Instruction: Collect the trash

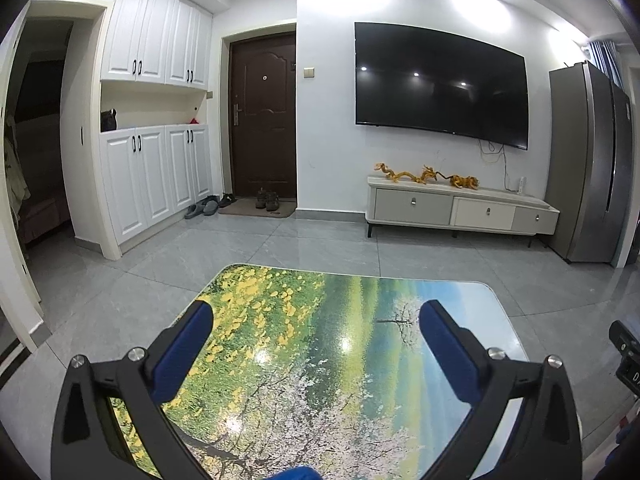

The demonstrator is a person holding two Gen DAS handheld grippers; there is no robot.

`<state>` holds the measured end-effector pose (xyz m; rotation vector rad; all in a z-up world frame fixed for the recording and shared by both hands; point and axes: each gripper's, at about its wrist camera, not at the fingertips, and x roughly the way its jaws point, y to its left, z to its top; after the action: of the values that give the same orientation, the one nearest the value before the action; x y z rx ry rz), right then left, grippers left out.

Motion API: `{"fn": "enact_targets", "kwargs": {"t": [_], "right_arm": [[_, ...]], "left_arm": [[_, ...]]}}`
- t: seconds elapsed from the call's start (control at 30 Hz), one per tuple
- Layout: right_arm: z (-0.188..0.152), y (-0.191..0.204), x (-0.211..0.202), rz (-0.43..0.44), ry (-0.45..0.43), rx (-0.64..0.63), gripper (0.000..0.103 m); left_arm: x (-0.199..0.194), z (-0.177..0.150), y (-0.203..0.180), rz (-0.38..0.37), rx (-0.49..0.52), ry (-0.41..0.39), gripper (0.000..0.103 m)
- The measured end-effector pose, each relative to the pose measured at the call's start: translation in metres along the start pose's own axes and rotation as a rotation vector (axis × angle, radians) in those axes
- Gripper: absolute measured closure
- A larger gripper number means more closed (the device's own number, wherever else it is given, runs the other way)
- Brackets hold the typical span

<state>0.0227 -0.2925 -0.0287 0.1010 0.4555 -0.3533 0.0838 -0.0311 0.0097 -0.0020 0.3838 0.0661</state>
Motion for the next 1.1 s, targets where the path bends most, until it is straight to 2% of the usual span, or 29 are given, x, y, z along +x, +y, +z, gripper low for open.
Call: {"fn": "enact_targets", "kwargs": {"t": [0.5, 0.87, 1.1], "right_arm": [[-0.002, 0.015, -0.008, 0.015, -0.022, -0.041, 0.000], [-0.005, 0.013, -0.002, 0.006, -0.010, -0.044, 0.000], [-0.007, 0.012, -0.001, -0.001, -0.004, -0.043, 0.000]], "left_arm": [[-0.021, 0.003, 0.006, -0.010, 0.002, -0.034, 0.000], [-0.017, -0.001, 0.000, -0.063, 0.029, 0.021, 0.000], [-0.016, -0.002, -0.005, -0.070, 0.037, 0.032, 0.000]]}}
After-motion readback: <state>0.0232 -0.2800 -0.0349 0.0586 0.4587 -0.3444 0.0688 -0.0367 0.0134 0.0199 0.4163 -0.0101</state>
